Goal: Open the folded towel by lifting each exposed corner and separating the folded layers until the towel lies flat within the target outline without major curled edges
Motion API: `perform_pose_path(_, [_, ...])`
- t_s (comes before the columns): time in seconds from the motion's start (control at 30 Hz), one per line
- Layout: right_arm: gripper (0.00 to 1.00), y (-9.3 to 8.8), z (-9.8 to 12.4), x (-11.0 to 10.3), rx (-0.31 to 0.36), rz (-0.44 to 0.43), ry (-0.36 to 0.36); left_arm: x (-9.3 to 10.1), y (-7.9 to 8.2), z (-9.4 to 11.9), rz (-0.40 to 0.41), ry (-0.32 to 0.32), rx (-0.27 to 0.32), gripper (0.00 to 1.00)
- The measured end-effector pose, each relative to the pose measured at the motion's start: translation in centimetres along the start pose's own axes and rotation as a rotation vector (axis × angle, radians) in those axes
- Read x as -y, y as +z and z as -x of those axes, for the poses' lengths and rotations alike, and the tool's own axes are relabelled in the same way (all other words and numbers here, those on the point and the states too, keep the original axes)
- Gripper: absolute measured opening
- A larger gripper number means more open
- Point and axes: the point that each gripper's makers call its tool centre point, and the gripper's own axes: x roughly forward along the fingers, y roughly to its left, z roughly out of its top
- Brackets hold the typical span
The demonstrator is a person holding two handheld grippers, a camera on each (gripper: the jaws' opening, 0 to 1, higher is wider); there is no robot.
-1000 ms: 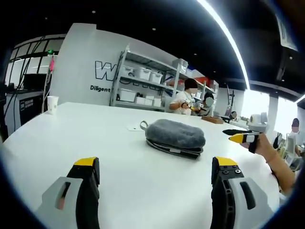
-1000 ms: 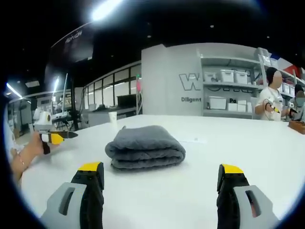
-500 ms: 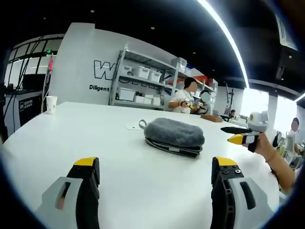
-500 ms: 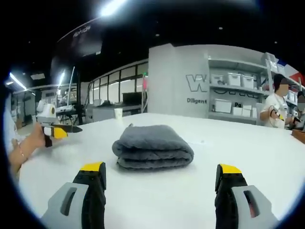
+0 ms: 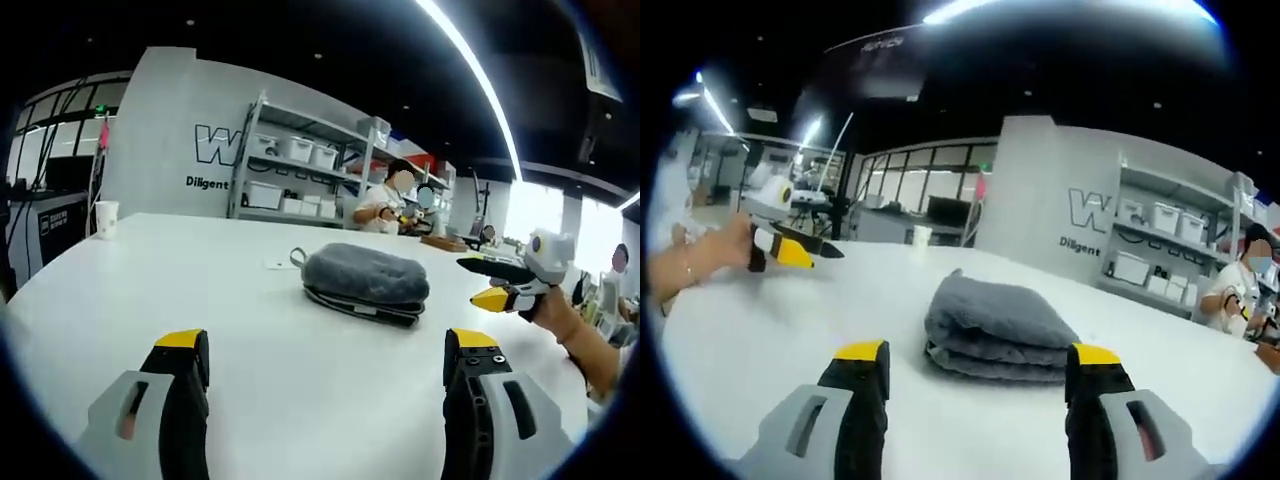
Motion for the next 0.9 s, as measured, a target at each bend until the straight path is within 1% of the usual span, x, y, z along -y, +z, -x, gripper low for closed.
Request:
perform_pose_path(0.1, [0.63, 0.1, -0.2, -0.5, 0.006, 0.015, 0.009, 0.0, -0.1, -0.1, -0.004, 0.002, -0.004, 0.96])
perform_pose_path(0.3, [0.62, -0.1, -0.9, -1.4, -0.011, 0.051, 0.007, 0.0, -0.3, -0.2, -0.014, 0.001, -0.018, 0.96])
perform_pose_path(0.43, [0.6, -0.5, -1.5, -1.8, -0.022, 0.061, 0.009, 0.0, -0.2, -0.2, -0.018, 0.001, -0.016, 0.96])
perform_pose_path(0.5, [0.54, -0.6, -1.6, -2.2, -0.025, 0.065, 0.024, 0.0, -0.2, -0.2, -0.018, 0.002, -0.015, 0.96])
perform_pose_path(0.63, [0.51, -0.2, -2.0, -2.6, -0.02, 0.109, 0.013, -0.1, -0.2, -0.2, -0.019, 0.004, -0.016, 0.96])
perform_pose_path(0.7, [0.43, -0.1, -2.3, -2.8, -0.014, 0.113, 0.016, -0.1, -0.2, -0.2, -0.02, 0.006, -0.018, 0.96])
perform_pose_path(0.77, [0.35, -0.3, -3.2, -2.8, -0.027, 0.131, 0.01, -0.1, -0.3, -0.1, -0.02, 0.008, -0.021, 0.96])
perform_pose_path(0.83, [0.34, -1.1, -3.3, -2.9, -0.054, 0.157, -0.002, -0.1, -0.4, -0.1, -0.019, 0.009, -0.022, 0.96])
perform_pose_path(0.9, [0.35, -1.2, -3.5, -3.0, -0.067, 0.162, -0.003, -0.1, -0.3, -0.1, -0.018, 0.006, -0.02, 0.96])
